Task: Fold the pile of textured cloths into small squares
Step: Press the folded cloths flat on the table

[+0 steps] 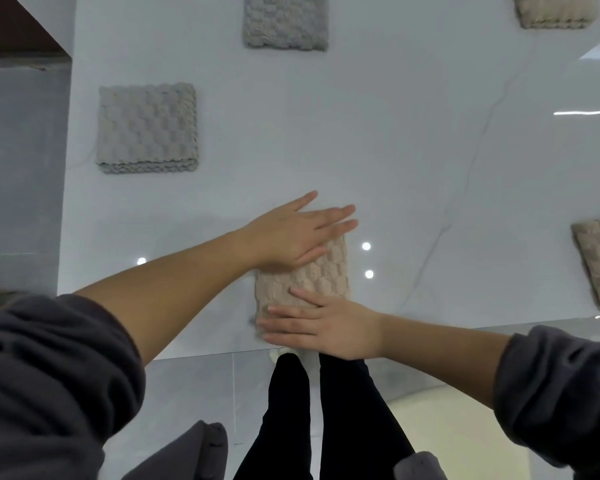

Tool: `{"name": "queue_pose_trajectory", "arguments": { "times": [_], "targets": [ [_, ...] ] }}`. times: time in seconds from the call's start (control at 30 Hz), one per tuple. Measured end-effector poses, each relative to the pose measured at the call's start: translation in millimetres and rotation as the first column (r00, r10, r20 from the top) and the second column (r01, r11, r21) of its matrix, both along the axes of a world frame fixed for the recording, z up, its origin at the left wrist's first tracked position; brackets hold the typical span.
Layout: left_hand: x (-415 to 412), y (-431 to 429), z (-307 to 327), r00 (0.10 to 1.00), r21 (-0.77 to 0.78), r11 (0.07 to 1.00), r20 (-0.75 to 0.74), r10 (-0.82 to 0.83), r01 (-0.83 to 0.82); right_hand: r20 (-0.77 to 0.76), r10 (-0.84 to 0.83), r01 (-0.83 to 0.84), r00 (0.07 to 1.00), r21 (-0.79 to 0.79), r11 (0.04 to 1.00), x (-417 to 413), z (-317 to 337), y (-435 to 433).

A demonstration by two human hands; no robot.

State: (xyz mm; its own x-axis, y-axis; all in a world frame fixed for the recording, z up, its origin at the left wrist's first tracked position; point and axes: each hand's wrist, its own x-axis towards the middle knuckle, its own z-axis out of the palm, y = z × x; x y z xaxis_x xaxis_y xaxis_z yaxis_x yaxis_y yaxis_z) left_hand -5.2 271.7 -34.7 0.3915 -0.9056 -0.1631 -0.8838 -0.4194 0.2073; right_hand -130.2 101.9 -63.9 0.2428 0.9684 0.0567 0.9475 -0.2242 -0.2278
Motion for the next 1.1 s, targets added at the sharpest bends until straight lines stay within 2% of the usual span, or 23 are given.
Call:
{"name": "queue_pose_trajectory", "arguments": {
  "times": [0.2,0.43,0.5,0.6,0.7,0.8,0.87,1.1],
  "targets": [
    [-6.4,-3.5,-19.7,0.999,0.044,0.999,0.05,-0.021,0.019,-0.008,0.04,-0.04,0.999,0.004,0.999,9.9,-8.5,-1.6],
    [-8.6,-4.7,-21.1,0.996,0.049,0.999,0.088,-0.009,0.005,-0.028,-0.006,0.007,1.0,0.023,1.0,8.2,-7.2,1.8],
    [-10.9,-2.5,-17.6,0.994,0.033,0.998,0.096,0.058,-0.062,-0.093,-0.028,0.033,0.995,0.051,0.998,5.6,-2.1,0.8],
    [-25.0,12.5,-5.7,0.952,-0.01,0.956,0.089,0.294,-0.294,-0.179,-0.174,0.19,0.968,0.073,0.979,-0.1,13.9,-12.1],
    [-58.3,31.7,5.9,0.844,-0.076,0.845,0.056,0.534,-0.529,-0.161,-0.457,0.472,0.875,0.064,0.879,-4.8,22.8,-25.5],
    [-101.0,27.9,5.9,0.759,-0.121,0.757,0.044,0.65,-0.642,-0.118,-0.726,0.731,0.678,0.0,0.682,-6.5,21.5,-13.2],
    [-120.2,17.8,-2.3,0.755,-0.075,0.755,0.033,0.654,-0.651,-0.123,-0.78,0.781,0.613,-0.049,0.622,-8.4,16.5,1.7],
    [-126.3,8.3,-14.4,0.747,0.038,0.747,0.075,0.66,-0.664,-0.104,-0.796,0.786,0.597,-0.126,0.605,-15.3,9.3,9.2]
  ]
}}
